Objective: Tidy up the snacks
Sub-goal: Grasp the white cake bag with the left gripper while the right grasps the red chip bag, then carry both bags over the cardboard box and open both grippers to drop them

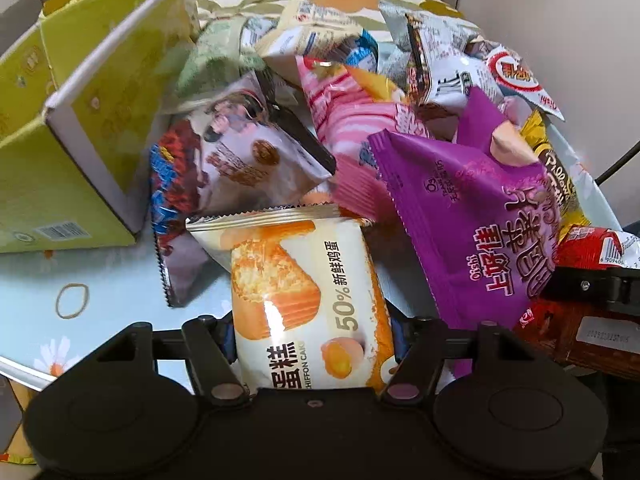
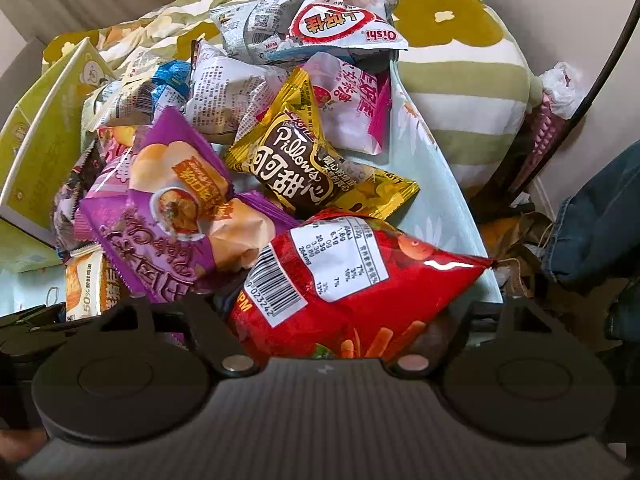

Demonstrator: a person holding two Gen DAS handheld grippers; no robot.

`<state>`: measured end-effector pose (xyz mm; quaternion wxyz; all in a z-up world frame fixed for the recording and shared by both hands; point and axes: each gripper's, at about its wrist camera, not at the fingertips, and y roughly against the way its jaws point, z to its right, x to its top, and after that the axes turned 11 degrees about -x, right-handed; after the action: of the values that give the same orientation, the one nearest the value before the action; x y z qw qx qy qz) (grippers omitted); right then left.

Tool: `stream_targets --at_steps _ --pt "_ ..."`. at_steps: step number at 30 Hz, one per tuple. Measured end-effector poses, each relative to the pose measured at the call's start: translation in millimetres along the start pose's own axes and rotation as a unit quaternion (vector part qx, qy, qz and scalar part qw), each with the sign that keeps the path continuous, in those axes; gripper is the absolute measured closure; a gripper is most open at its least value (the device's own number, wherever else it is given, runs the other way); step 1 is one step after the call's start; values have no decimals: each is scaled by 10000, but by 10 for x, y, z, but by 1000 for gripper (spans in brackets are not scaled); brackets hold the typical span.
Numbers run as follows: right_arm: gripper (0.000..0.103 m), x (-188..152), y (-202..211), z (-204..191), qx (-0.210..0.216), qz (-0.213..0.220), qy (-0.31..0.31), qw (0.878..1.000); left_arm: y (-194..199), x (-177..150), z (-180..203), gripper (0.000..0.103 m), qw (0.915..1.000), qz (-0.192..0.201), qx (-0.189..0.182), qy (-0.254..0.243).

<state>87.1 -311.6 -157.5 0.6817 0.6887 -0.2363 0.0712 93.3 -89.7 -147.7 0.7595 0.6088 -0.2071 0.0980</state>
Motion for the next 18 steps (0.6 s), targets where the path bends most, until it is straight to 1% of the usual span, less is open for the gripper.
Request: stream_targets --at_steps 4,10,14,18 --pt "15 7 87 8 37 53 -22 10000 148 -18 9 34 10000 66 41 -6" --pt "15 69 310 61 87 285 -58 9995 443 -32 -13 34 9996 267 95 35" --pt "15 143 492 57 105 522 64 9986 734 -33 4 34 9983 550 181 71" --pt "15 249 675 -2 279 826 255 9959 1014 35 -34 34 9954 912 235 194"
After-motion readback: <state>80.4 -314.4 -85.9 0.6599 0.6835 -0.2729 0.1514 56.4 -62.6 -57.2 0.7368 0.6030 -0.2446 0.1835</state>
